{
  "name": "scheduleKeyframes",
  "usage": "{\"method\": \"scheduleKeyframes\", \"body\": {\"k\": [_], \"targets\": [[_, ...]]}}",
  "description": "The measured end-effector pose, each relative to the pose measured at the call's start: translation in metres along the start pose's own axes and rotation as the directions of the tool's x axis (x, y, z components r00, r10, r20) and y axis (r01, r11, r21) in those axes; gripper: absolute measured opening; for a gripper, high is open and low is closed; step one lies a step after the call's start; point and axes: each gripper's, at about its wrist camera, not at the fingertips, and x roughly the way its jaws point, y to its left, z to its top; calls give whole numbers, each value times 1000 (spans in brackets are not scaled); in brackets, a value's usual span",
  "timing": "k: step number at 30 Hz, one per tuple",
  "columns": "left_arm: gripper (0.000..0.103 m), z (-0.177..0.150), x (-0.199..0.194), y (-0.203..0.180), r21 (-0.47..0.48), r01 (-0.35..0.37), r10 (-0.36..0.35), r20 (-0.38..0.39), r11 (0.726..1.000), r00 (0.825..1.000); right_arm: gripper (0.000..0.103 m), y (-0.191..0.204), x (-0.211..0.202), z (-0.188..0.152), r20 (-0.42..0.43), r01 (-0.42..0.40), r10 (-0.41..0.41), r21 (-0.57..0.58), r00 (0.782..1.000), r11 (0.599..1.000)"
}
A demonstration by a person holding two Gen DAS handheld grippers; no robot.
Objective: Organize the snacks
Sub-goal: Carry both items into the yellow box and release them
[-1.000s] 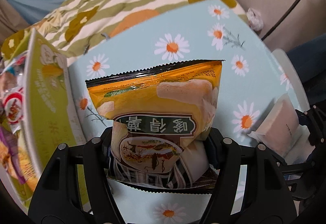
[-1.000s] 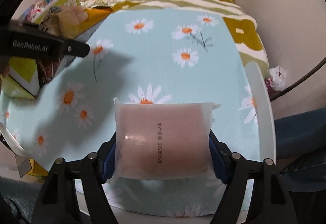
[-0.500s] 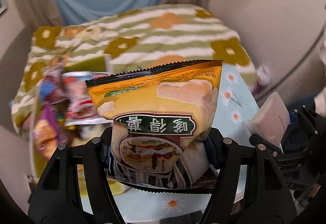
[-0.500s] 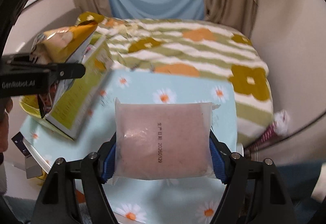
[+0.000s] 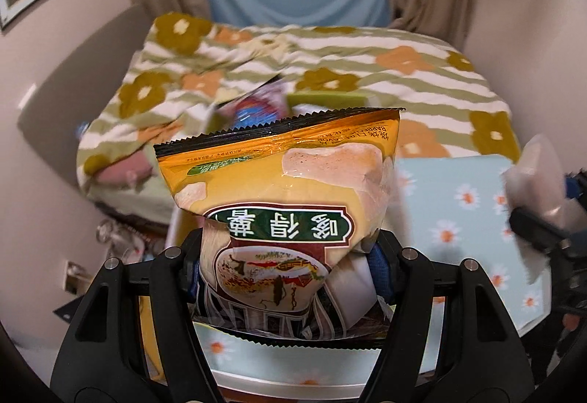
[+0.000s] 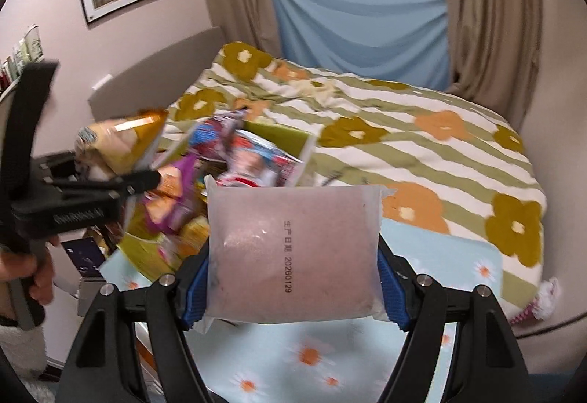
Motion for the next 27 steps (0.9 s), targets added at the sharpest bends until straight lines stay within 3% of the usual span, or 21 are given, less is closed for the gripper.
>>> {"method": "scheduleKeyframes", "body": {"k": [3, 6, 8, 21, 27], "targets": [[66, -7, 28, 26, -24, 9, -10, -43, 1000, 999, 72, 22, 17, 12, -5, -23, 23, -6, 1000, 1000], [70, -17, 42, 37, -31, 40, -41, -37, 999, 998, 72, 39, 36, 21, -20, -45, 46, 19, 999, 999], [103, -21, 44, 38, -34, 52, -53, -14, 998, 999, 72, 47, 45, 24, -31, -48, 49, 37, 998, 998], [103, -33, 13, 77, -64, 88, -86, 43, 994, 995, 72, 71, 64, 28, -68, -13, 16, 46, 998, 999], [103, -40, 9, 91, -76, 78, -76, 31, 994, 997, 72, 89, 73, 50, -71, -19, 20, 19, 997, 1000]]}}
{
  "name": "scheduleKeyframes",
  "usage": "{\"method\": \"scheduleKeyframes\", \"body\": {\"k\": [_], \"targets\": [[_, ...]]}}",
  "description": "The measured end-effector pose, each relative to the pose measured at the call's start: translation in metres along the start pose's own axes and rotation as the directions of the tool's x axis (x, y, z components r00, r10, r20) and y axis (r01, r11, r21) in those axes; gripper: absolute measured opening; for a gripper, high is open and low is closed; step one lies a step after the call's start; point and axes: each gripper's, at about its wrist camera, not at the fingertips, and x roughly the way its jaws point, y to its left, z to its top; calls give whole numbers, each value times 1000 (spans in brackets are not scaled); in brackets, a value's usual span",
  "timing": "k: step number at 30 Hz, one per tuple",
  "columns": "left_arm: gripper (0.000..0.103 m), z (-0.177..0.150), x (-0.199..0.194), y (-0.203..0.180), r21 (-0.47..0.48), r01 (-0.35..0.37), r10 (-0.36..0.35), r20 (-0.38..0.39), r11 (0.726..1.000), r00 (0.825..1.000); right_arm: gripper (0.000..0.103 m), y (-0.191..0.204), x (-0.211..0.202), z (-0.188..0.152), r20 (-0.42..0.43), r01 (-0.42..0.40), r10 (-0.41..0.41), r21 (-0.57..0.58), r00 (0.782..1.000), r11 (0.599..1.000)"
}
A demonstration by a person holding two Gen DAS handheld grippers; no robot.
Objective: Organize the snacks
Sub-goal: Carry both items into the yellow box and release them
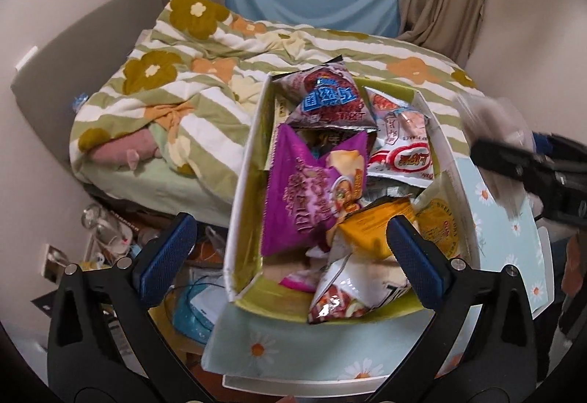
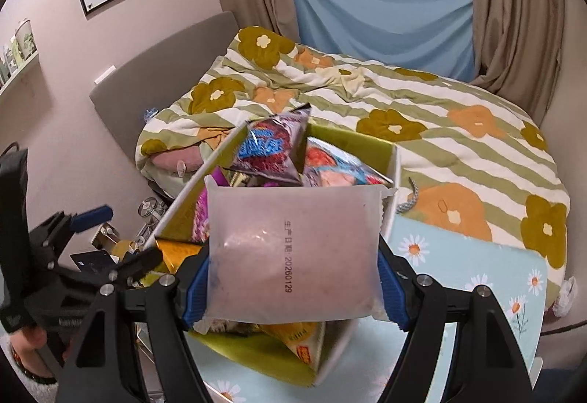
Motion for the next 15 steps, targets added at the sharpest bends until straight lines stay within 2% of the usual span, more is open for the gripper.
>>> {"method": "scheduleKeyframes", "body": {"k": [8, 9, 12, 15], "targets": [[103, -4, 9, 10, 12, -9, 10, -26, 1000, 1000, 74, 7, 41, 13, -65, -28, 30, 38, 997, 999], [103, -5, 13, 12, 10, -5, 5, -32, 1000, 999, 77, 8, 47, 13, -76, -30, 33, 49, 997, 998], [103, -8, 20, 15, 9, 9, -8, -43, 1000, 999, 100, 6, 61, 9, -84, -32, 39, 87, 996, 996], [103, -12, 27, 15, 21, 17, -16, -55, 1000, 998, 103, 3, 58, 4, -63, 1, 6, 106, 998, 994]]}}
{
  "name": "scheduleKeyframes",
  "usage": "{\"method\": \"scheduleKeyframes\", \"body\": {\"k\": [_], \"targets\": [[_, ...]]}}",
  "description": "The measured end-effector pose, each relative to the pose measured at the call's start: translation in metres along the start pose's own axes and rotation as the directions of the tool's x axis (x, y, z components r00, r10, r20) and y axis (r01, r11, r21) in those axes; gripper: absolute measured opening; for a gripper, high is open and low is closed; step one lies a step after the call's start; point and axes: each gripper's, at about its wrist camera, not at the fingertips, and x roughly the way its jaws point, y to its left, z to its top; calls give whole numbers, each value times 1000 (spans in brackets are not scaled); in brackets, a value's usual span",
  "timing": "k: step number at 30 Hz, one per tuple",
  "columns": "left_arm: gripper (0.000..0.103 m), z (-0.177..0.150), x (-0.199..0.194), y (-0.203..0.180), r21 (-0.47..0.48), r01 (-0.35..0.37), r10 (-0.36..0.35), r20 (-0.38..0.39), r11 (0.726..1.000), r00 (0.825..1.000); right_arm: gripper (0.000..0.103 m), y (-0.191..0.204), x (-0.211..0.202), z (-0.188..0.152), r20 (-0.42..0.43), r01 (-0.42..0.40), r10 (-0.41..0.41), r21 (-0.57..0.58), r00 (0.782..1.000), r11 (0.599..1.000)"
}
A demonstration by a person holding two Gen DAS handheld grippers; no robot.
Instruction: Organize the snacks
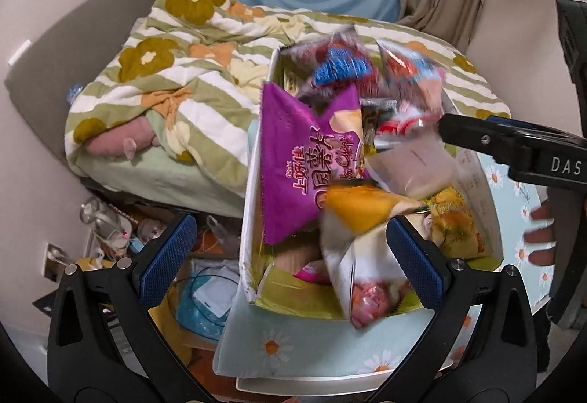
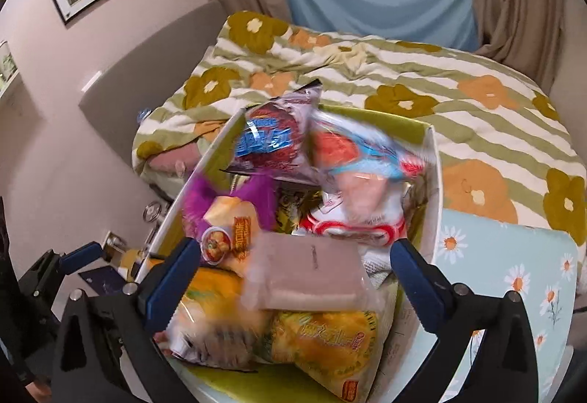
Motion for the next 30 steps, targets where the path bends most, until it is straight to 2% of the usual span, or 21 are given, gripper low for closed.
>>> {"method": "scheduleKeyframes", "body": {"k": [3, 10, 16, 19, 23, 26, 30], "targets": [[103, -2, 2, -2, 8, 0, 0, -3, 1000, 1000, 103, -7, -5, -8, 2, 48, -48, 22, 999, 999], [103, -4, -16, -17, 16, -18, 18, 21, 1000, 1000, 103, -18, -26, -24, -12, 35, -34, 48, 999, 998], [103, 2, -57, -42, 24, -16, 14, 87, 1000, 996, 103, -19, -78, -29, 52, 49, -51, 28, 997, 998], [103, 4, -88, -61, 45, -25, 18, 148, 999, 989, 103, -25, -116, -33, 109, 68, -73, 43, 991, 997], [103, 3, -126, -80, 39, -5, -5, 238, 999, 971, 103, -34, -171, -46, 192, 159, -171, 75, 966, 984], [103, 0, -152, -94, 42, 10, -22, 312, 999, 950, 103, -41, -208, -62, 244, 233, -252, 102, 937, 967], [103, -5, -173, -110, 67, 22, -46, 373, 998, 927, 103, -51, -240, -81, 284, 313, -341, 139, 896, 939]]}}
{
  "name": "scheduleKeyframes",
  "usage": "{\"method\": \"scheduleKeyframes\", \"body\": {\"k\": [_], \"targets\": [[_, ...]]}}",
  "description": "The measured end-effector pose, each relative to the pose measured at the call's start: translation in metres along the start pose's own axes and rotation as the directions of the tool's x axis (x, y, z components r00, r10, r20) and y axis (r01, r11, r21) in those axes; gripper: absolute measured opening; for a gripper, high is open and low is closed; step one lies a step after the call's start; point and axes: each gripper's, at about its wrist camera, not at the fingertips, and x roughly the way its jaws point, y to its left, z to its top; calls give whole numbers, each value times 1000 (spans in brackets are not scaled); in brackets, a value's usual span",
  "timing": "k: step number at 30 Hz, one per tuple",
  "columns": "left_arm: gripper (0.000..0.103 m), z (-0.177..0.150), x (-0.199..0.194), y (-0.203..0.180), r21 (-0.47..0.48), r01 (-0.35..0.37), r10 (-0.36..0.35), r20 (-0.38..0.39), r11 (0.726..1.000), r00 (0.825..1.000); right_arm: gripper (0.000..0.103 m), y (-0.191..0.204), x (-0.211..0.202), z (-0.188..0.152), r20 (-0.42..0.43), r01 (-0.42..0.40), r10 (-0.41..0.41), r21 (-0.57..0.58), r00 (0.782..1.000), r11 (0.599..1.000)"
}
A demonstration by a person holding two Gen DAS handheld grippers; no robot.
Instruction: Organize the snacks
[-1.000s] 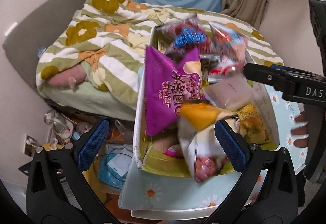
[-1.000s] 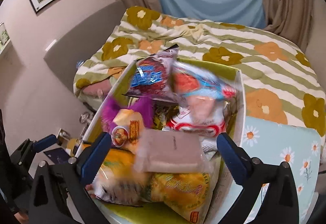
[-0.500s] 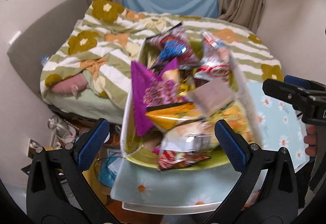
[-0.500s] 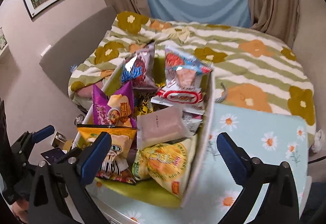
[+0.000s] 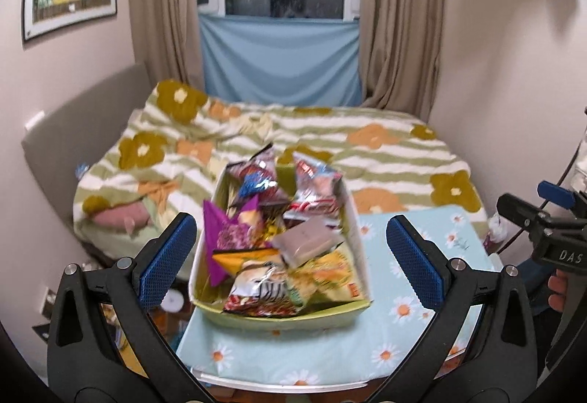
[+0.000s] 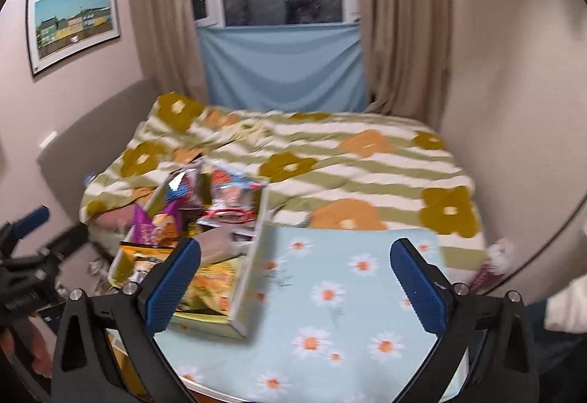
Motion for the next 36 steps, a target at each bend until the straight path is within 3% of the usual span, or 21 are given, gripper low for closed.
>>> {"method": "scheduleKeyframes", "body": {"k": [12, 36], "targets": [[103, -12, -10, -31, 70, 15, -17, 26, 997, 1000, 103, -26, -35, -19, 65, 119, -122, 42, 990, 992], [103, -12, -11, -29, 56, 21, -22, 21, 998, 1000, 103, -22, -40, -26, 69, 122, -125, 46, 990, 991]]}}
